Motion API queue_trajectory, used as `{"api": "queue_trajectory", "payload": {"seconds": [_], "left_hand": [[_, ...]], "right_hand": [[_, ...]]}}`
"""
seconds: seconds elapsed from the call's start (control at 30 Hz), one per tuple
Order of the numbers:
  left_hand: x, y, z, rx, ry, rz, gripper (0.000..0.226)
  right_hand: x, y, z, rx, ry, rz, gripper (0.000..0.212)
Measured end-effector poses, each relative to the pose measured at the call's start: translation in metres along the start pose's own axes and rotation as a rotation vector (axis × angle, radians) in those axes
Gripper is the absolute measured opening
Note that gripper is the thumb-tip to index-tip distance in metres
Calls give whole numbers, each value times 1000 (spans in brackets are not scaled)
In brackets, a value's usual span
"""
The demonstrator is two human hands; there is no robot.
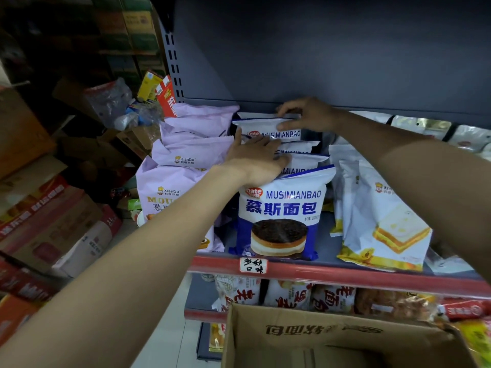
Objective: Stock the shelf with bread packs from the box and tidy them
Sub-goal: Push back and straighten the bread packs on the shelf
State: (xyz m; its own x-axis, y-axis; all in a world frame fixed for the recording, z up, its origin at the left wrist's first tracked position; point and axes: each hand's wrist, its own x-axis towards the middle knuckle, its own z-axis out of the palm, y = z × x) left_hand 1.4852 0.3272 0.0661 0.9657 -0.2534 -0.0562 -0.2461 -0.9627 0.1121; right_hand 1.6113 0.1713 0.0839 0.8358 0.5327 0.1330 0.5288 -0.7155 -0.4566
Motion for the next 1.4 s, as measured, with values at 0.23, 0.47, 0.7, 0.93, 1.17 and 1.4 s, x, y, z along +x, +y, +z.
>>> {"api": "queue_trajectory", "payload": {"seconds": [0.23, 0.47, 0.7, 0.93, 1.17, 1.4], "left_hand": [[-1, 2, 2, -124, -2, 1, 54], [3, 3, -1, -202, 79, 28, 52], [-3, 7, -4, -181, 193, -26, 50], [-72, 18, -4, -603, 760, 98, 39], [-131, 24, 75, -1158, 697, -20, 80], [-114, 12, 87, -1117, 355, 114, 117]], "right_hand": [[0, 1, -1, -2, 50, -25, 21], [-20, -5, -8, 60, 74, 92, 33], [-106, -45, -22, 579, 401, 207, 16], [-198, -83, 35, 739, 496, 101, 51], [-218, -77, 106, 597, 451, 41, 104], [-208, -79, 131, 553, 412, 31, 87]]}}
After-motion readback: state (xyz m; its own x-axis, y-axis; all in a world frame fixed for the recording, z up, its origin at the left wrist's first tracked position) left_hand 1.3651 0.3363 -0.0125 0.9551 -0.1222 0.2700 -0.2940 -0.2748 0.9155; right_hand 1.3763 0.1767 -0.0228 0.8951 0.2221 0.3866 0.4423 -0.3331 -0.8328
